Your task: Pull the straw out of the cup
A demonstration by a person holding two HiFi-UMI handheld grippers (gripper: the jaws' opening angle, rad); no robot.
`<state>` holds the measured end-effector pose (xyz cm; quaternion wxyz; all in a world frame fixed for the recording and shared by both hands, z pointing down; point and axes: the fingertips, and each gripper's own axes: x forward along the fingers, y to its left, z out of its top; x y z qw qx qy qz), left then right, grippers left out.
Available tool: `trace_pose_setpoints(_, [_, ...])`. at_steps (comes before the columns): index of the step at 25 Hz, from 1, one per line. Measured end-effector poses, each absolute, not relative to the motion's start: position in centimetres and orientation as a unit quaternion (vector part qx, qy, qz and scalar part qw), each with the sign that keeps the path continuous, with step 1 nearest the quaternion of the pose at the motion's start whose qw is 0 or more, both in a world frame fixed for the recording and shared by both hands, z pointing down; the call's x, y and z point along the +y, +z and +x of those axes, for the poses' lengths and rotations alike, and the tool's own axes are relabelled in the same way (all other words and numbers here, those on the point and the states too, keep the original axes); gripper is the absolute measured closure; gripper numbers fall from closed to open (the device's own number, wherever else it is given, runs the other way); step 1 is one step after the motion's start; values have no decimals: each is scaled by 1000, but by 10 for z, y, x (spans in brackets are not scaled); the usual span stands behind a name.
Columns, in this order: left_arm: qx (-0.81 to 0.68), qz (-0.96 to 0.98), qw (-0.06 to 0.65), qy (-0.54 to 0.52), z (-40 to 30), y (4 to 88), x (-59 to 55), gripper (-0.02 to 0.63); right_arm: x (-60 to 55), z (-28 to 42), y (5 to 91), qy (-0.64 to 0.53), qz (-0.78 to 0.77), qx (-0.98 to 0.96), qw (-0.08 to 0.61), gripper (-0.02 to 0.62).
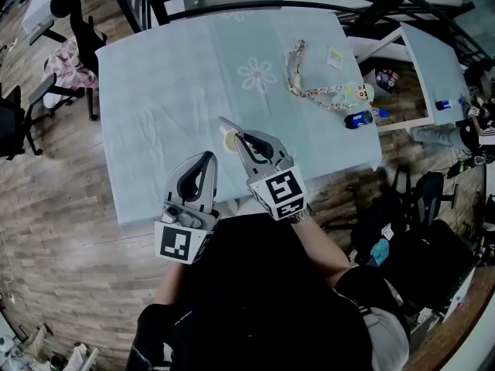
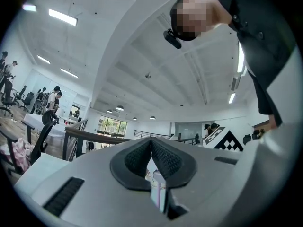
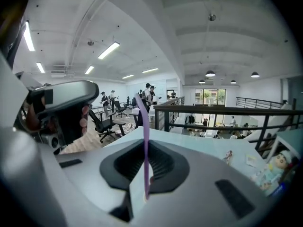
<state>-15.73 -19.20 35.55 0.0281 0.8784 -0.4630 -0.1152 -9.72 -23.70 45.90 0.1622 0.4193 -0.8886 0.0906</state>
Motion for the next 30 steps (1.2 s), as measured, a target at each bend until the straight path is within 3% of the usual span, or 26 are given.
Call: trace_pose_setpoints(30, [-459, 879, -15, -130, -182, 314, -152, 592, -178, -118, 306, 2, 428, -904, -21, 566])
